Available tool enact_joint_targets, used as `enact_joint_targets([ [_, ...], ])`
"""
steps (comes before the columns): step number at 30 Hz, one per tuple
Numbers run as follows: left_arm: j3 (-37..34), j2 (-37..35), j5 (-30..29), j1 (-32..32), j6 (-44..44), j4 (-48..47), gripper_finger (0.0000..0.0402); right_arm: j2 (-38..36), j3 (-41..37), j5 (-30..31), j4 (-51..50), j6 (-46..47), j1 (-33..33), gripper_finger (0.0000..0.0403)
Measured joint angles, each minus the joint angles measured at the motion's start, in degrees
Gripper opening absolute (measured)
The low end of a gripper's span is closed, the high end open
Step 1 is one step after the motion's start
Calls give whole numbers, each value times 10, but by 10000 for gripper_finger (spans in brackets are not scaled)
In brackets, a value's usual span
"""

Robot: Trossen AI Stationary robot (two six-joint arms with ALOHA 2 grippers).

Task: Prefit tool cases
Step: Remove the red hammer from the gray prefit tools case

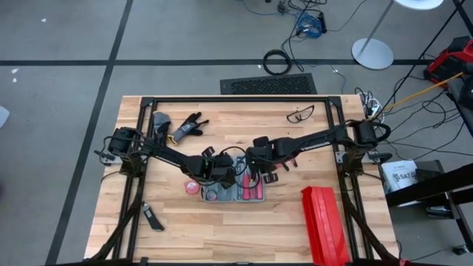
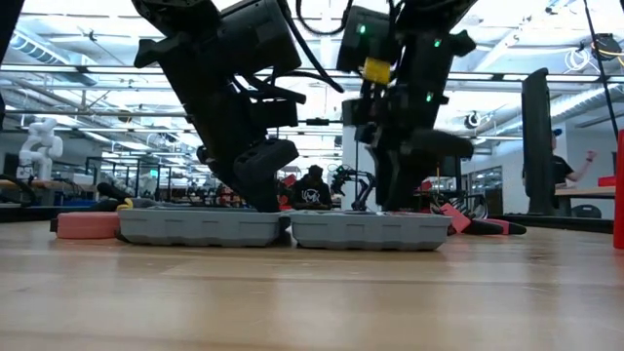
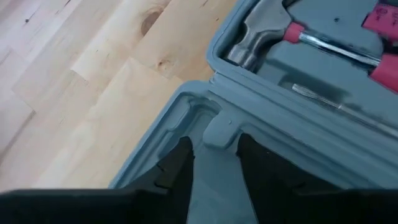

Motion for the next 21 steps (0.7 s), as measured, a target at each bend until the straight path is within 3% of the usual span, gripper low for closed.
enact_joint_targets([
  [14,-1,0,3,0,0,13,137,49,3,38,17,-39,-3,130],
  [21,0,1,9,0,-1,26,137,5,-3,38,1,1,-2,130],
])
